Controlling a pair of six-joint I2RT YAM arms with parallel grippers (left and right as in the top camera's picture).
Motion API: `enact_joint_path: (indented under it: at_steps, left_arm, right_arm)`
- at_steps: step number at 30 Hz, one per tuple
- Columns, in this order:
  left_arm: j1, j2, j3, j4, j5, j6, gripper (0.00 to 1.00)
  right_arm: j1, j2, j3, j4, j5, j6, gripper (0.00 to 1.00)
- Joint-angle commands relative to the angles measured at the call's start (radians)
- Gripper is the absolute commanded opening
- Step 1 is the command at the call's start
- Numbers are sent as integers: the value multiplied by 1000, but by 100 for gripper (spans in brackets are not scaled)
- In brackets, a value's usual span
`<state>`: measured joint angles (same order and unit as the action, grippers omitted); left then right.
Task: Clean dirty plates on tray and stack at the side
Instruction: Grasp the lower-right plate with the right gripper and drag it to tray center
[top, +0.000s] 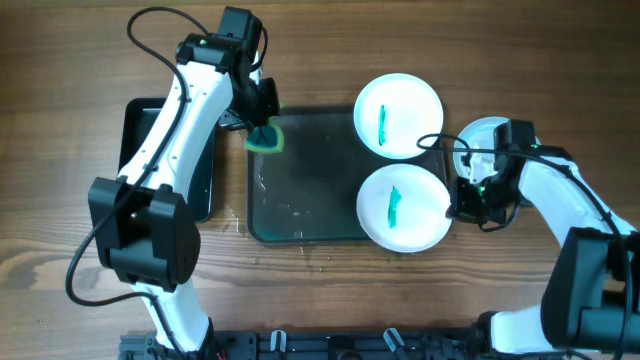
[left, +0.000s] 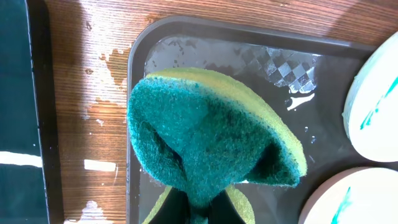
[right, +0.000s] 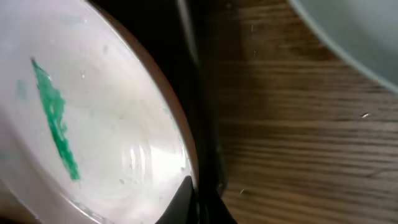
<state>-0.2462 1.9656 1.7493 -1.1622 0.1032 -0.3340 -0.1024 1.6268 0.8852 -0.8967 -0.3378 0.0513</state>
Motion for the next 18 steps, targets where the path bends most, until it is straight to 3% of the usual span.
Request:
enact_joint_path:
  at_steps: [1,3,5,7,11,18]
  left_arm:
    - [-3,-32,17,3,12,12,4]
    - [-3,-32,17,3,12,12,4]
    - [-3,-32,17,3,12,12,4]
    - [-3,-32,17,3,12,12,4]
    - [-3,-32,17,3,12,12,4]
    - [-25,-32,2,-24,12,13,4]
  right_arm:
    - [121,-131,50,0,-78,110,4]
    - [244,-167,50,70,-50,251,4]
    - [420,-144,50,208,90,488,4]
    - [509,-103,50,305,157,609,5]
    - [562,6,64,447,169,665,4]
    - [570,264,214,462,61,576,4]
